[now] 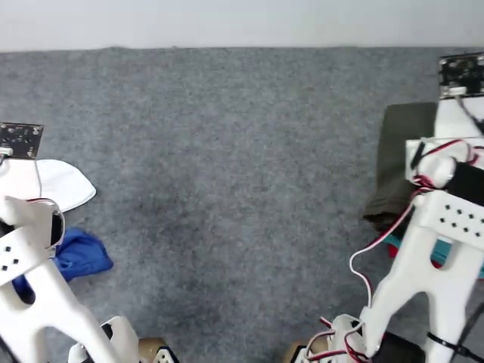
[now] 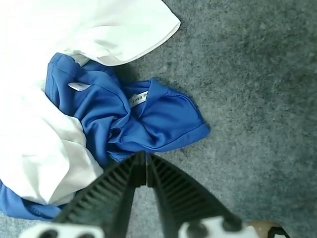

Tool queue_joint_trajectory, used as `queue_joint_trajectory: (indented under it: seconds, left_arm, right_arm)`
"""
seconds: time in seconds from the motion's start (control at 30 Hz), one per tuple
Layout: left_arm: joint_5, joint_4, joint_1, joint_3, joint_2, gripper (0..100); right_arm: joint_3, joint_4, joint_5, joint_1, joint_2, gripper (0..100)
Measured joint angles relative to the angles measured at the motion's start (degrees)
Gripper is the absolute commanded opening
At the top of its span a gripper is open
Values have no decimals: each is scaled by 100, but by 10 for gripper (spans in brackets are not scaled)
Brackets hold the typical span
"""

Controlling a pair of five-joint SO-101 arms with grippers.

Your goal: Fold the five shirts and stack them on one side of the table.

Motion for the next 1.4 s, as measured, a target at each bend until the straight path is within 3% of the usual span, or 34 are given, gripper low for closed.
queue_joint_trajectory:
  seconds: [0.33, 0.53, 0.6, 0.77, 0.83, 0.97, 1.13, 1.23, 1.4]
  left_arm:
    - [0, 0, 0, 0, 0, 15]
    - [0, 0, 0, 0, 0, 15]
    - [0, 0, 0, 0, 0, 15]
    - [0, 0, 0, 255, 0, 15]
    - [0, 9, 0, 343, 0, 15]
    - [0, 9, 0, 387, 0, 15]
    - [0, 9, 0, 387, -18, 15]
    - [0, 9, 0, 387, -18, 15]
    - [0, 9, 0, 387, -18, 15]
  right_arm:
    - [-9, -695, 308, 905, 985, 9]
    - [-9, -1371, 1020, 1354, 2110, 20]
    - [-9, -1591, 1292, 1521, 2453, 85]
    - [-9, -1705, 1837, 1802, 2822, 352]
    - [-26, -1705, 1714, 1890, 2769, 381]
    - [-211, -1697, 1169, 1943, 2303, 300]
    - [-246, -1099, 1073, 1609, 1574, 0]
    - [-246, -589, 1081, 1284, 1512, 57]
    - [-246, 149, 756, 862, 1723, 14]
